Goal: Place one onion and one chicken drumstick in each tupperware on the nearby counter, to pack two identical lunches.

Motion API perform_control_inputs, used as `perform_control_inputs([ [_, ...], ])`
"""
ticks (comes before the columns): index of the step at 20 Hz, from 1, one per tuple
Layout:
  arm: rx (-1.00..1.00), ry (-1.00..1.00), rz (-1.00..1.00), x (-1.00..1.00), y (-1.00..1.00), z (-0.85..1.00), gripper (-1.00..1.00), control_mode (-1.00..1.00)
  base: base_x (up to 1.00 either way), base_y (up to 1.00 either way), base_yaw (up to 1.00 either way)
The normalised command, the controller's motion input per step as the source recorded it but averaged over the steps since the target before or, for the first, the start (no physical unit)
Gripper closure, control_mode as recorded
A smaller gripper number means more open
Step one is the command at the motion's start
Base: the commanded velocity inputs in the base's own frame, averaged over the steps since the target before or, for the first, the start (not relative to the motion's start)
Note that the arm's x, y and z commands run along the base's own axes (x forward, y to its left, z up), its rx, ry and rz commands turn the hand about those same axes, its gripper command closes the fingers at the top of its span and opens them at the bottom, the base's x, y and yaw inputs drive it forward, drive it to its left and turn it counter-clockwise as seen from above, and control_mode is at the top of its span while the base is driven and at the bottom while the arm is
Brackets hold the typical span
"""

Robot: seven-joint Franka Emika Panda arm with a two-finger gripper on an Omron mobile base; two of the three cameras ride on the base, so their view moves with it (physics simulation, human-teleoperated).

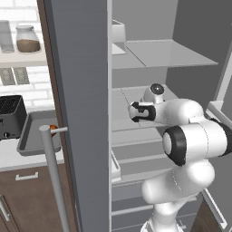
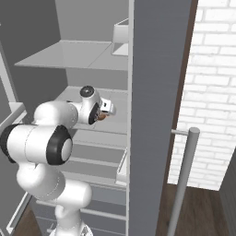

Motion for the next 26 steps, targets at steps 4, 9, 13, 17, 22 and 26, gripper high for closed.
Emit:
perform_control_inputs([
  [4, 0.00, 0.04, 0.00, 0.14, 0.00, -0.28, -1.00, -1.00, 0.00, 0.00, 0.00],
  [9, 0.00, 0.00, 0.00, 0.23, 0.04, -0.25, -1.00, -1.00, 0.00, 0.00, 0.00],
  [13, 0.00, 0.04, 0.00, 0.19, 0.08, -0.31, -1.00, -1.00, 0.00, 0.00, 0.00],
  [17, 0.00, 0.10, 0.00, -0.01, 0.09, -0.47, -1.00, -1.00, 0.00, 0.00, 0.00],
  [22, 0.00, 0.05, 0.00, 0.00, 0.20, -0.39, 1.00, -1.00, 0.00, 0.00, 0.00],
  [26, 0.00, 0.05, 0.00, -0.03, 0.19, -0.37, 1.00, -1.00, 0.00, 0.00, 0.00],
])
